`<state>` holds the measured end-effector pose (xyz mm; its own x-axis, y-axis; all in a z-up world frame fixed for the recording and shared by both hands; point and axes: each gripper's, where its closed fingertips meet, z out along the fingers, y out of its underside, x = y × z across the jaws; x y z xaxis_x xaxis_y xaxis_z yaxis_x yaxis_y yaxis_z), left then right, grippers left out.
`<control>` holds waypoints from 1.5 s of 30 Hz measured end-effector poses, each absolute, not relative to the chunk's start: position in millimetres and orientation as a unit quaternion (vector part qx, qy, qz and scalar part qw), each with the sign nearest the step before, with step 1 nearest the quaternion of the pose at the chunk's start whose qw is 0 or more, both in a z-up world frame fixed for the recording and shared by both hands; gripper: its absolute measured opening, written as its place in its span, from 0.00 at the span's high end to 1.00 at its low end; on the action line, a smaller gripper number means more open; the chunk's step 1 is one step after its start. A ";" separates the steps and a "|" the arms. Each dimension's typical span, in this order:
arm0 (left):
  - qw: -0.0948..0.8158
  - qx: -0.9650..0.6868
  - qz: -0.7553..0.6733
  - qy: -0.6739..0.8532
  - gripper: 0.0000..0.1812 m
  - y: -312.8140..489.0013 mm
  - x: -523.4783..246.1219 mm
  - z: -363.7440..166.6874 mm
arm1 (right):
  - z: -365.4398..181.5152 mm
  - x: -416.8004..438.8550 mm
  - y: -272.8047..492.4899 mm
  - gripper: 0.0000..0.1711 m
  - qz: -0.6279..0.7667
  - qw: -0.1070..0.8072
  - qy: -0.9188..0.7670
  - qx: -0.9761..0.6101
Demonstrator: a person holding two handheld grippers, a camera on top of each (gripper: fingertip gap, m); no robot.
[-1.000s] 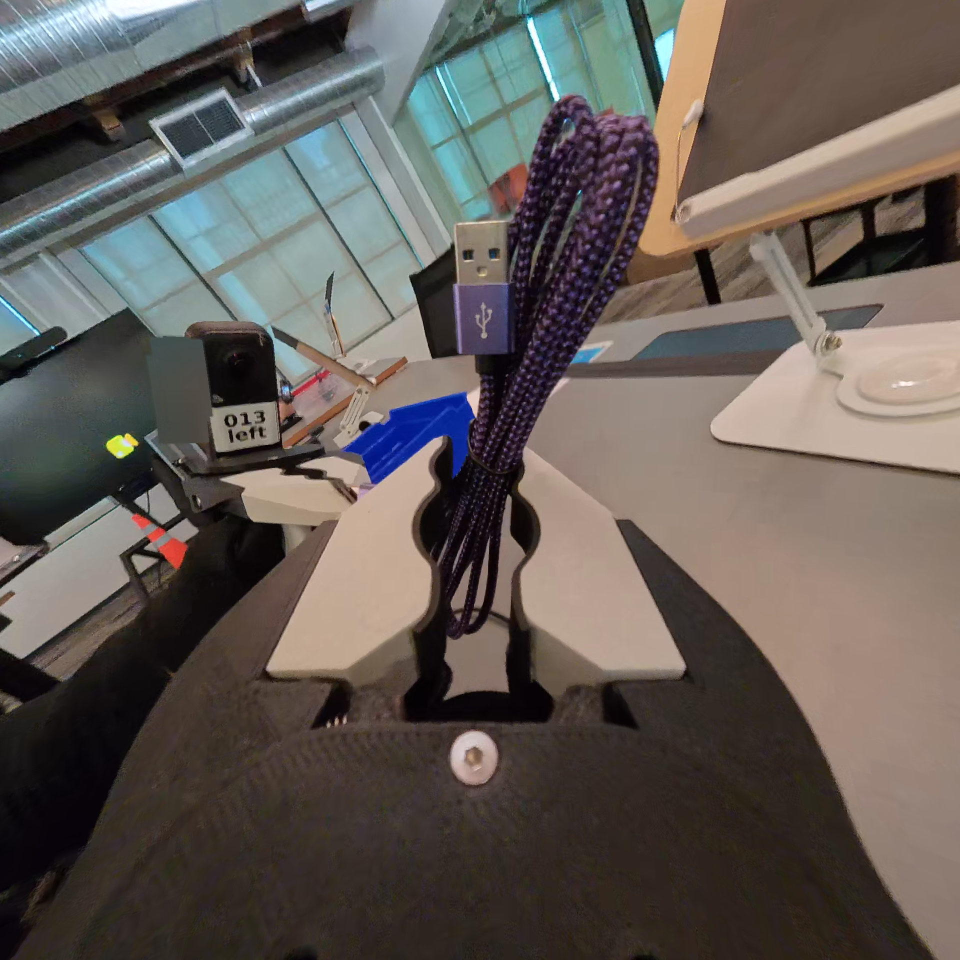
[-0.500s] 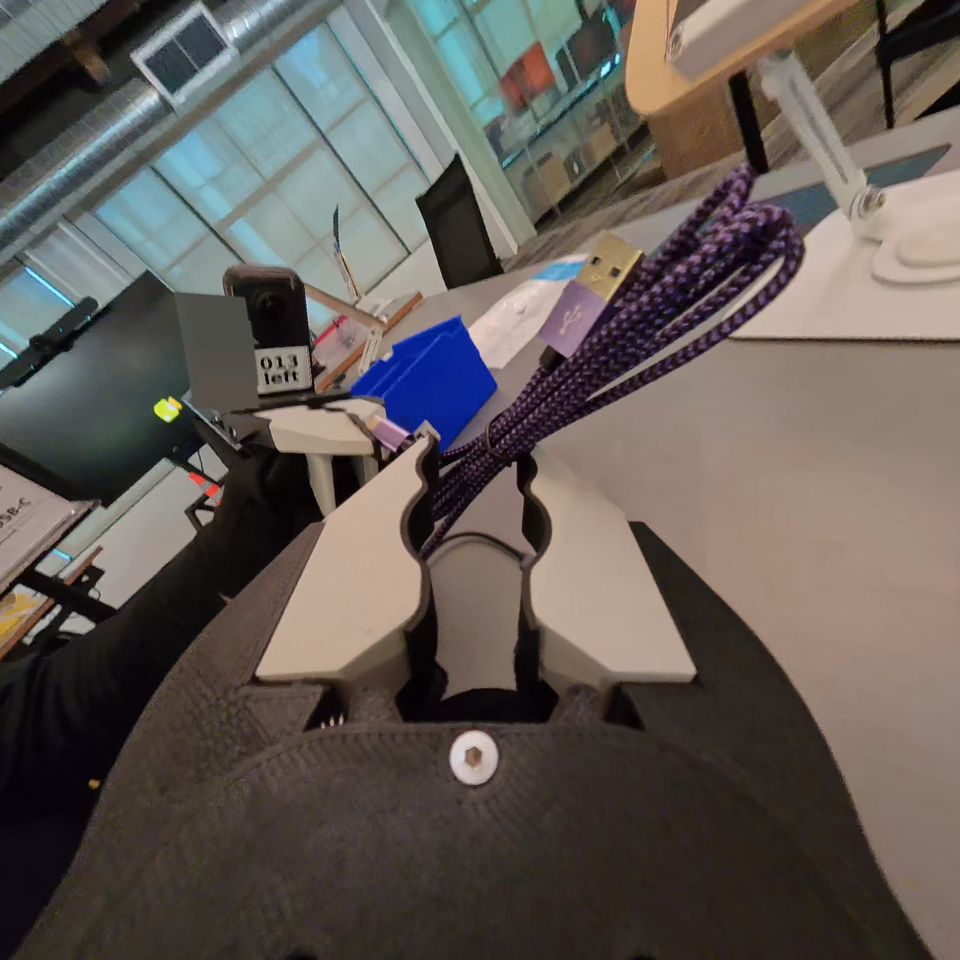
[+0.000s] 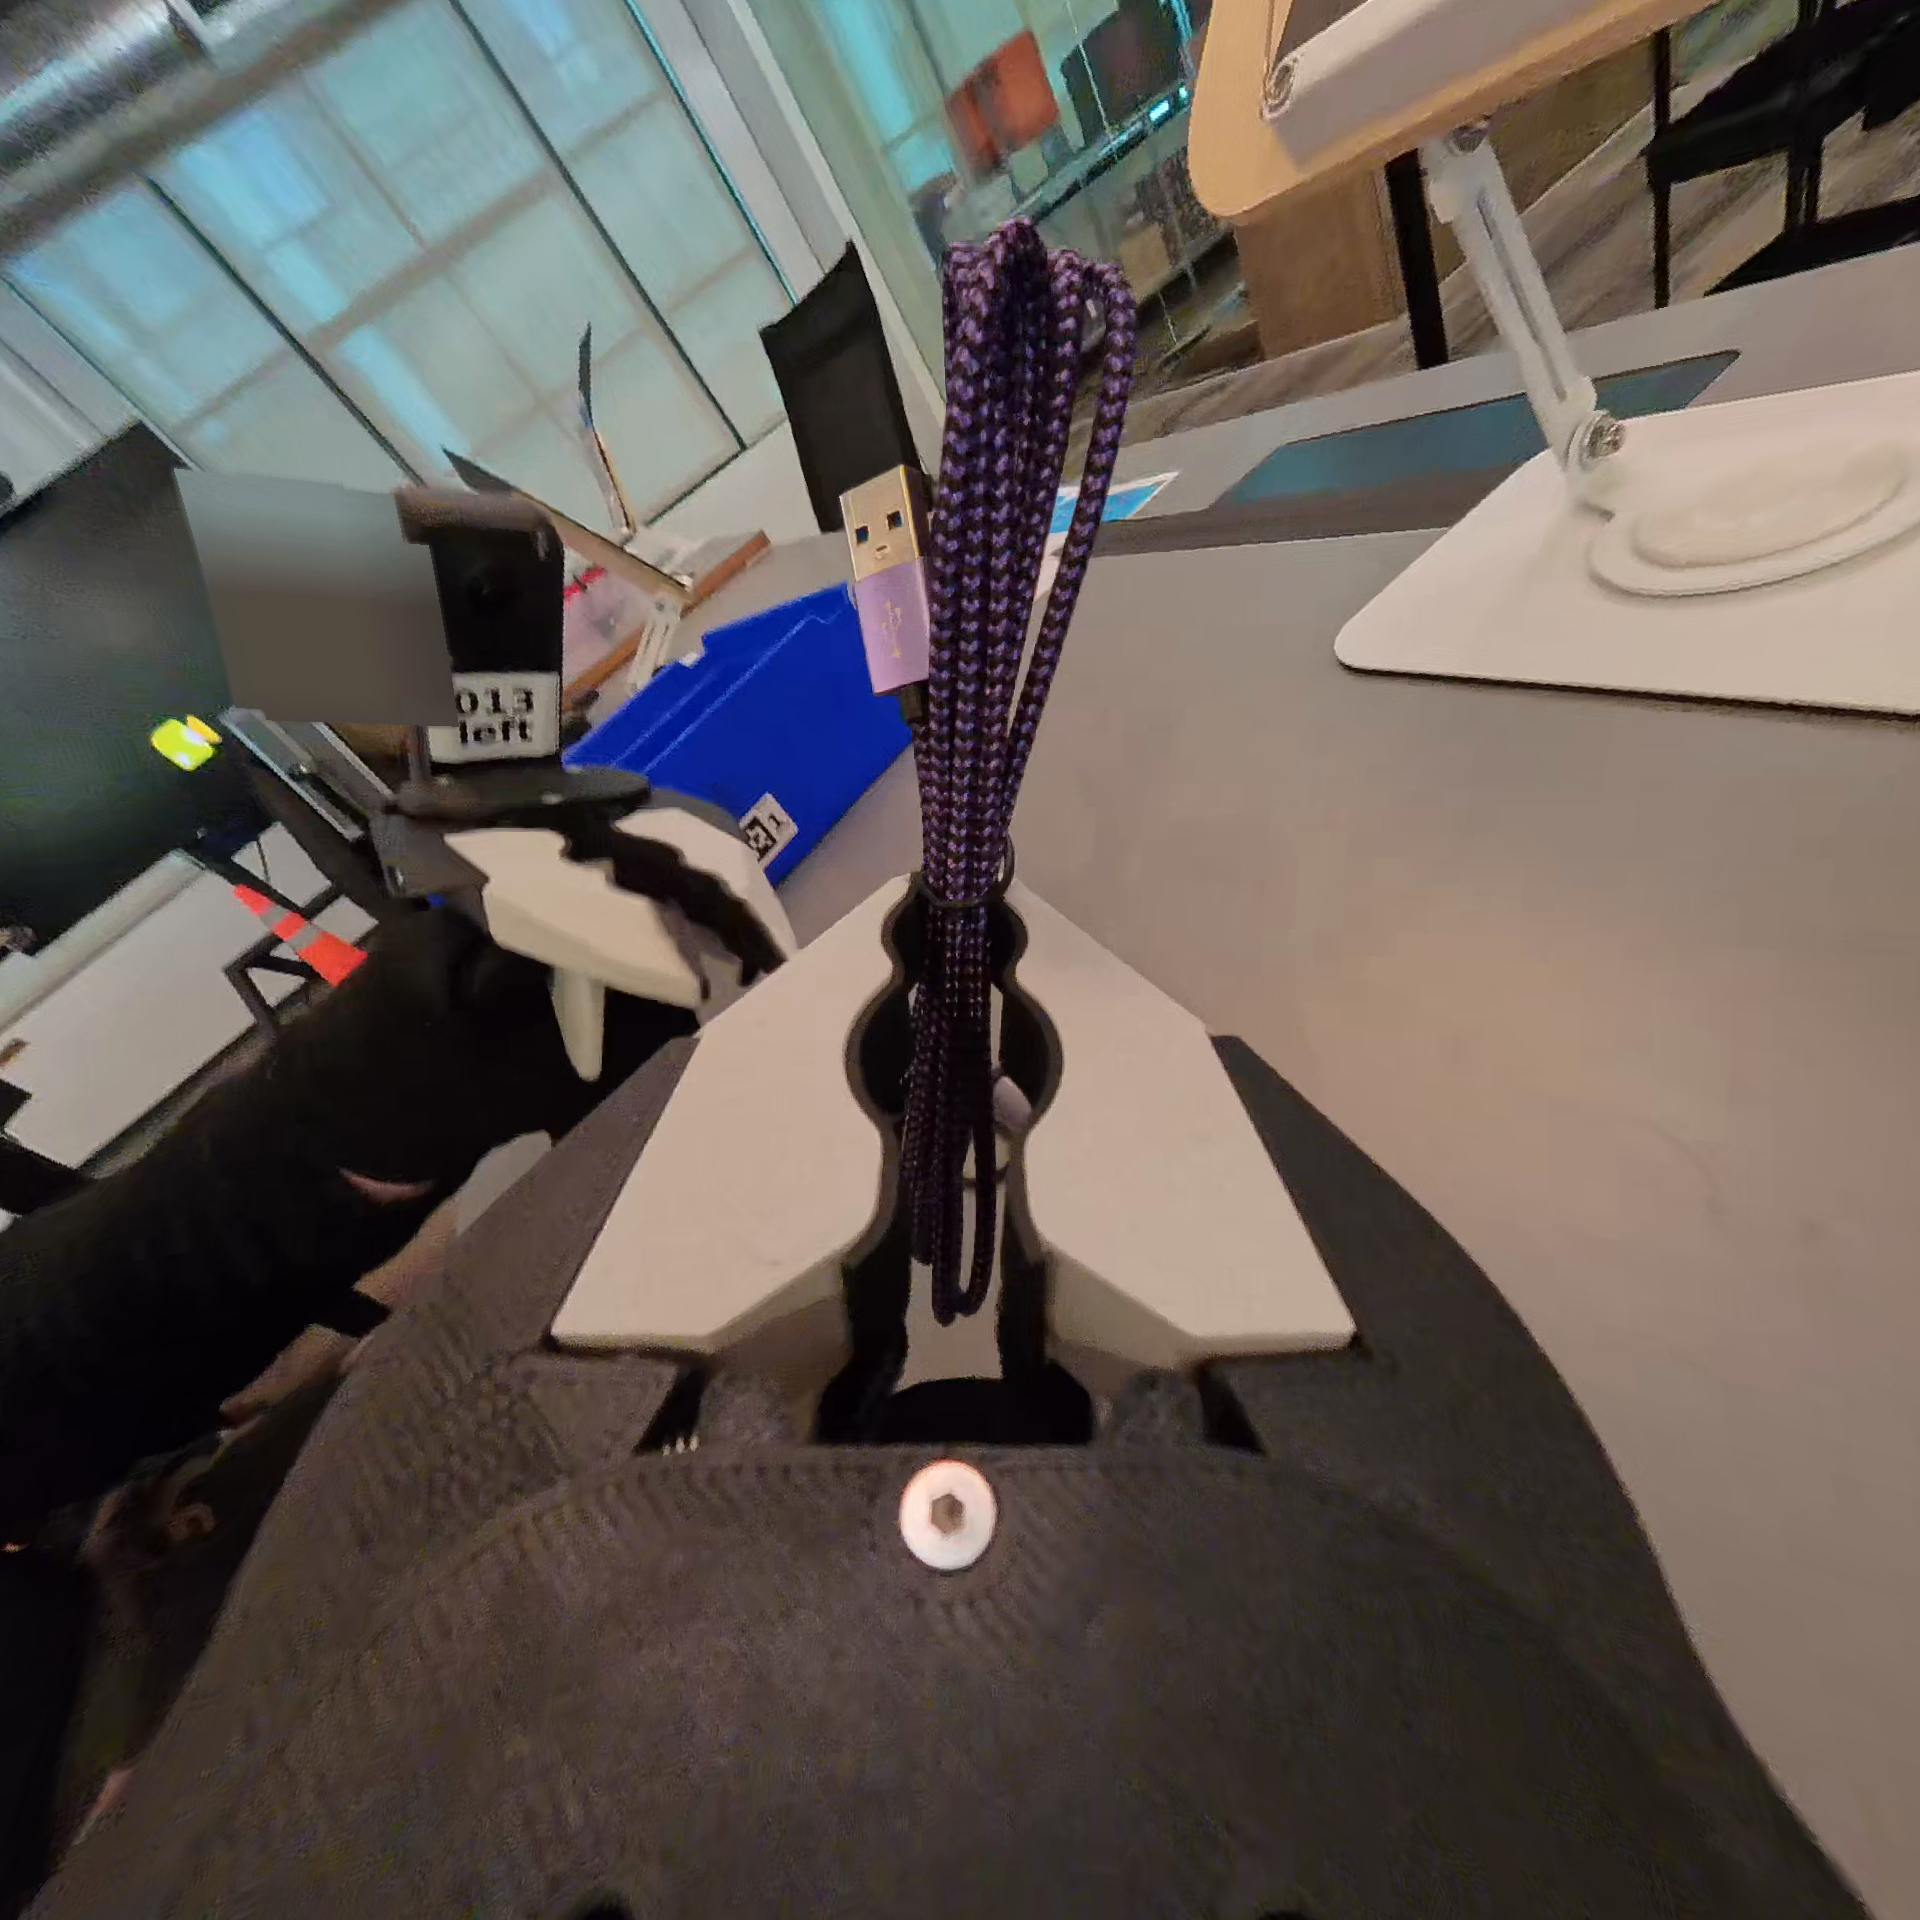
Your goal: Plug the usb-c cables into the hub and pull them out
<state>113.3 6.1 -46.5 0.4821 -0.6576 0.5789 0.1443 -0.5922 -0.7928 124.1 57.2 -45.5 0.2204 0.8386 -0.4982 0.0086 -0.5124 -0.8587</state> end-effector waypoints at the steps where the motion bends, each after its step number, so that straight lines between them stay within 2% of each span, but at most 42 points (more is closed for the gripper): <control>1: 0.417 -0.757 -0.475 0.168 0.90 5.2 114.7 -49.6 | -43.5 123.4 57.4 0.96 0.548 0.381 -0.306 -0.679; 8: 0.379 -0.758 -0.507 0.160 0.84 0.6 140.3 -67.9 | -28.0 116.2 54.9 0.96 0.574 0.397 -0.288 -0.656; 13: 0.381 -0.734 -0.543 0.141 0.91 5.0 142.8 -63.9 | -22.1 115.7 54.5 0.97 0.584 0.403 -0.281 -0.646; 18: 0.377 -0.713 -0.579 0.119 0.91 6.0 146.1 -59.5 | -21.3 114.5 55.4 0.97 0.590 0.405 -0.273 -0.643; 21: 0.391 -0.708 -0.576 0.116 0.96 7.9 146.1 -56.9 | -18.5 113.0 55.5 0.98 0.587 0.415 -0.273 -0.639; 25: 0.385 -0.712 -0.574 0.126 0.97 5.7 146.4 -56.3 | -19.3 114.2 56.3 0.94 0.563 0.425 -0.288 -0.647; 26: 0.382 -0.714 -0.572 0.129 0.97 5.4 144.9 -55.5 | -21.0 115.6 56.2 0.91 0.557 0.422 -0.295 -0.652; 27: 0.383 -0.714 -0.571 0.132 0.97 5.4 142.4 -53.6 | -23.0 117.1 55.6 0.86 0.548 0.418 -0.305 -0.657; 29: 0.382 -0.716 -0.569 0.135 0.97 5.5 135.7 -48.4 | -26.2 122.1 53.7 0.83 0.524 0.414 -0.333 -0.666; 33: 0.380 -0.726 -0.554 0.144 0.97 5.7 118.3 -37.1 | -24.7 141.7 51.1 0.81 0.468 0.419 -0.392 -0.672; 36: 0.379 -0.731 -0.546 0.155 0.97 4.4 108.0 -26.4 | -19.6 159.0 42.3 0.87 0.400 0.432 -0.466 -0.660; 39: 0.355 -0.728 -0.558 0.182 0.97 -5.0 107.6 -16.5 | 21.2 157.4 13.3 0.92 0.377 0.497 -0.536 -0.569; 41: 0.338 -0.725 -0.565 0.203 0.97 -12.0 110.2 -11.7 | 42.3 144.1 -13.2 0.93 0.361 0.526 -0.582 -0.503; 45: 0.311 -0.721 -0.571 0.240 0.97 -24.2 112.6 -5.4 | 27.0 118.1 -31.9 0.90 0.260 0.517 -0.666 -0.471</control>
